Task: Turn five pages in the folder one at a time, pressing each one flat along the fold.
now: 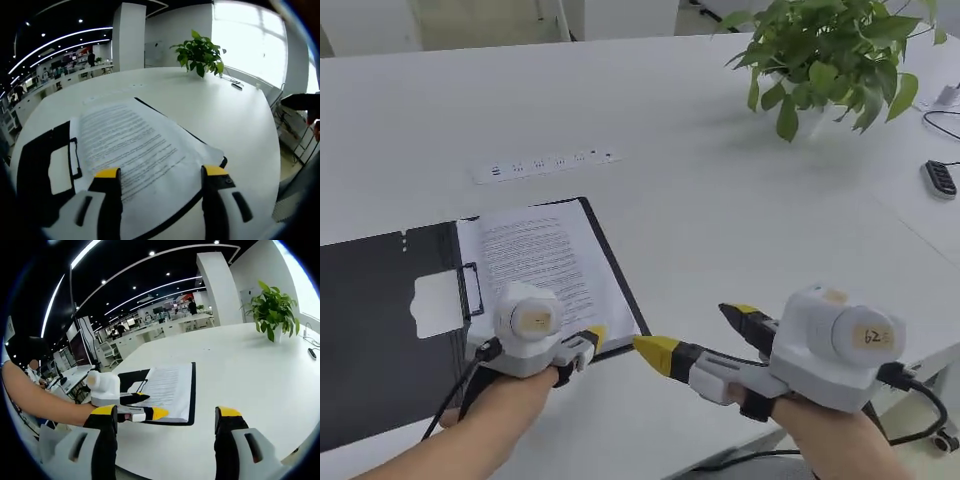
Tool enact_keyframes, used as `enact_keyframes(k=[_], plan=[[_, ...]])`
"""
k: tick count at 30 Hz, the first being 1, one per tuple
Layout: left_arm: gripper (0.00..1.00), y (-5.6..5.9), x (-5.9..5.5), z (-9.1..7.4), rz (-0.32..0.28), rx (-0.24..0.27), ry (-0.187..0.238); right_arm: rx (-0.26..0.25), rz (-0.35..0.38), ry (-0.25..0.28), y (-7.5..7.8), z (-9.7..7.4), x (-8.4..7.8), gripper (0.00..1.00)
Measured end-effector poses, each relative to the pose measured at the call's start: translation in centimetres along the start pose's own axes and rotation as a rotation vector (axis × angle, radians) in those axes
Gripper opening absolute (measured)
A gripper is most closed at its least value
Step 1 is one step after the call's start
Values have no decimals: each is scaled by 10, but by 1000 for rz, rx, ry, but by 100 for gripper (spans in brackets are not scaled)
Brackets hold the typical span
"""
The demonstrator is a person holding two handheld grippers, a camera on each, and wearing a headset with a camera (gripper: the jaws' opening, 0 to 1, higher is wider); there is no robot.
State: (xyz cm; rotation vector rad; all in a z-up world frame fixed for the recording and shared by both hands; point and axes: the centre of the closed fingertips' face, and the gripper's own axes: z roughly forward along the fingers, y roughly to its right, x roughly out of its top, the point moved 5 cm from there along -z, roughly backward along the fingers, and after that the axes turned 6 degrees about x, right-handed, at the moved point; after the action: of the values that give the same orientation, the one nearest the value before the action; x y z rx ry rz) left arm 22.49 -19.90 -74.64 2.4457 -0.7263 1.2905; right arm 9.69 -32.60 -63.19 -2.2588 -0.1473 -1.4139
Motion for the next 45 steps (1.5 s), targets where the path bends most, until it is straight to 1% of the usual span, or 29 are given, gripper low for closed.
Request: enact_keyframes(k=[1,3,4,7,12,14,15,16,17,19,23,28,30,31,32,33,38,42,44,45], plan=[[61,1,-1,1,3,1,1,1,-1,0,0,1,0,80],[58,3,-2,3,36,8,0,5,-4,-6,-1,3,0,79],[54,2,-3,4,63,14,-1,5,-5,-8,-1,5,0,79],[48,3,-5,5,77,16,5,11,2,-17,-1,10,-1,79],[45,3,-6,5,91,9,24,22,17,-32,0,24,-4,78],[42,3,-6,4,99,3,28,23,27,-39,1,29,-7,77],[36,5,-7,5,109,-12,31,24,28,-44,1,33,-9,76],[31,8,-8,4,137,-18,33,25,28,-46,1,34,-9,75],[26,8,-7,4,147,-13,37,27,34,-51,1,37,-11,74],[24,7,-8,4,140,-9,39,29,34,-53,1,40,-12,74],[19,2,-7,5,152,-8,42,33,58,-51,2,49,-14,73],[14,0,-6,5,186,-6,45,28,71,-62,5,59,-18,72],[8,-4,-6,6,195,14,42,30,75,-66,6,63,-20,70],[5,-8,-6,6,238,28,37,30,75,-74,7,66,-21,69],[4,-7,-5,7,258,16,38,29,73,-78,7,69,-22,69],[3,-8,-5,8,264,21,38,28,71,-81,8,72,-22,68],[1,-9,-5,8,242,20,36,22,87,-93,13,86,-26,61],[1,-10,-5,8,231,16,34,10,120,-103,18,98,-32,52],[1,-10,-5,8,230,15,34,0,140,-120,21,102,-36,46],[1,-9,-5,8,227,17,34,0,136,-116,21,103,-37,45]])
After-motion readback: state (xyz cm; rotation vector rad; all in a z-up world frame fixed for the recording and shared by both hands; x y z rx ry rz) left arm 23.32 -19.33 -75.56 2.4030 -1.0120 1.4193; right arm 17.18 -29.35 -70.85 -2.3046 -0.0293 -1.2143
